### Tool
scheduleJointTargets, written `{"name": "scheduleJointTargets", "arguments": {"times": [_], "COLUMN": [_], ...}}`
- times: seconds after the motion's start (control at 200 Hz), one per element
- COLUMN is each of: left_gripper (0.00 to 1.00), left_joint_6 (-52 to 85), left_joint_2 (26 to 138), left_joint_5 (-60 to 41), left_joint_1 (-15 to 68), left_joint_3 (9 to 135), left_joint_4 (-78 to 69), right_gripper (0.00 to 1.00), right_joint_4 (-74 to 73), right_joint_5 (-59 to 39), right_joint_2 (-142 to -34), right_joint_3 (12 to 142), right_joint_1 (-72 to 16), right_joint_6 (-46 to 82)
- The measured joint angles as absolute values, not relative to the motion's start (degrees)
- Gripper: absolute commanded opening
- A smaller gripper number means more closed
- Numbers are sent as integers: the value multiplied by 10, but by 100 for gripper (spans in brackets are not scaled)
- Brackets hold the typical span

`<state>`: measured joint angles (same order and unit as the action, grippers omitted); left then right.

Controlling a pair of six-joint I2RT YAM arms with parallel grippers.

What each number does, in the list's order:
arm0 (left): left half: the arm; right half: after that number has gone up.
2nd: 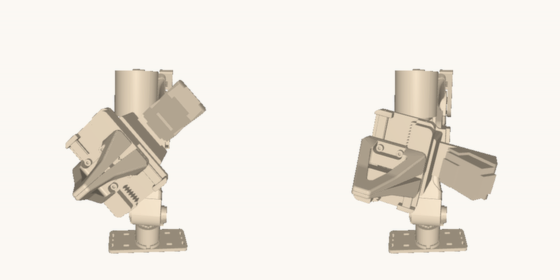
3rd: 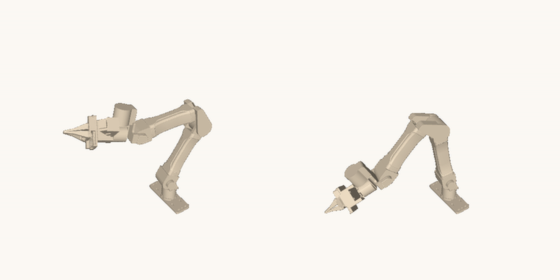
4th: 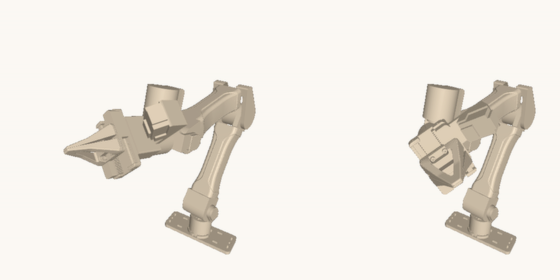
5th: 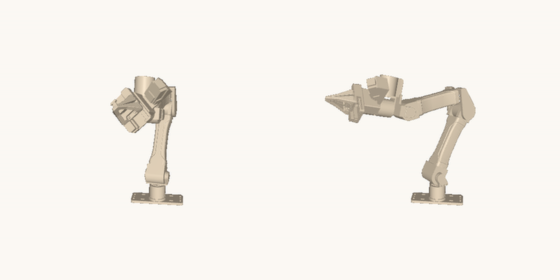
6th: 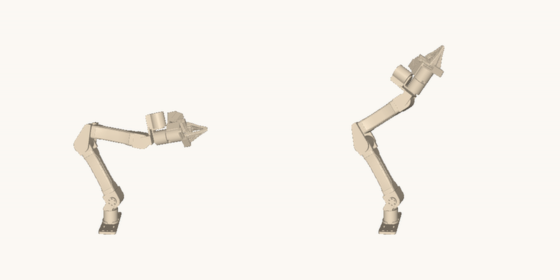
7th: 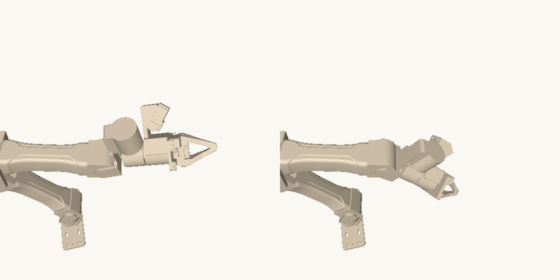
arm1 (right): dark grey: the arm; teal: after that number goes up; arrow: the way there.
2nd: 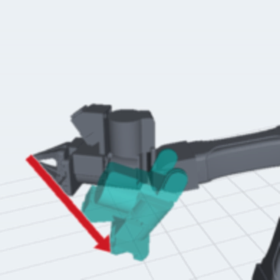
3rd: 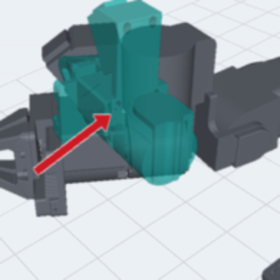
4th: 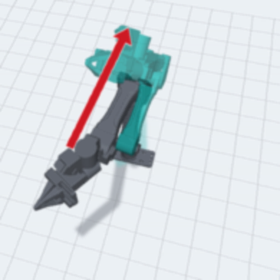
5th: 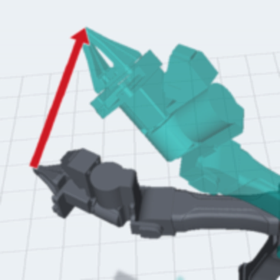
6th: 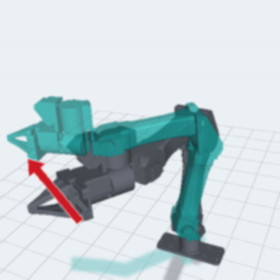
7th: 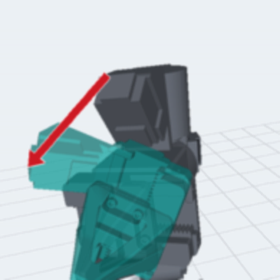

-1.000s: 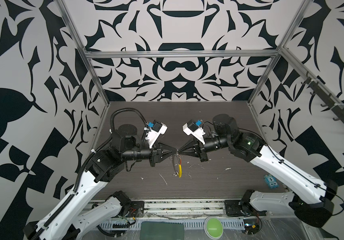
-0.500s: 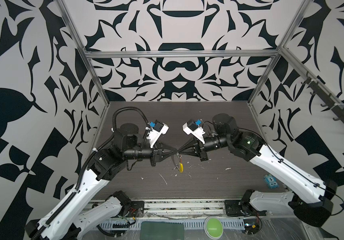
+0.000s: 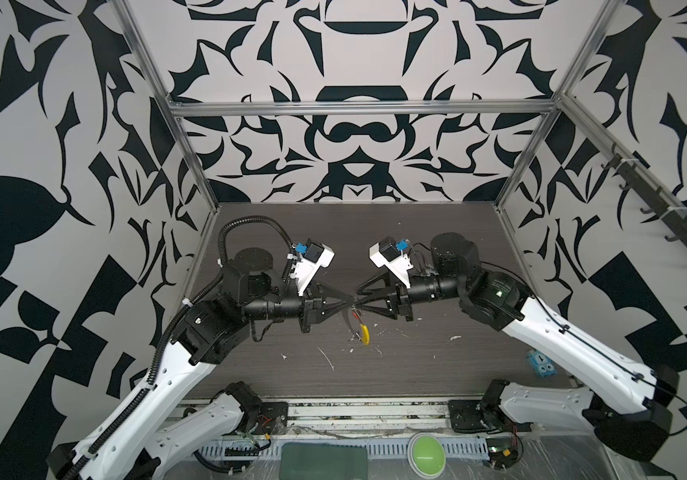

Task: Remove the keys from the keyring

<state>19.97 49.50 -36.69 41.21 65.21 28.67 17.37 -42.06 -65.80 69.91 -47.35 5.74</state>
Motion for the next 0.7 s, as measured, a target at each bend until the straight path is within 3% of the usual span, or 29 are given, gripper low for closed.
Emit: {"name": "scheduleJointTargets", "arguments": {"times": [0.365, 0.7], "left_gripper": [0, 0], "left_joint_6": [199, 199], "left_joint_2": [490, 488], "left_joint_5": [-369, -372], "left_joint_1": [412, 412], "left_joint_3": [652, 650], "left_joint_4": [280, 268], "right_gripper": [49, 51], "right_joint_4": [112, 104], "right_joint_5": [-378, -386], "right_joint_2": [-585, -600], "right_joint_3": [616, 614], "right_joint_1": [-474, -490], "right_joint_6": [65, 63]}}
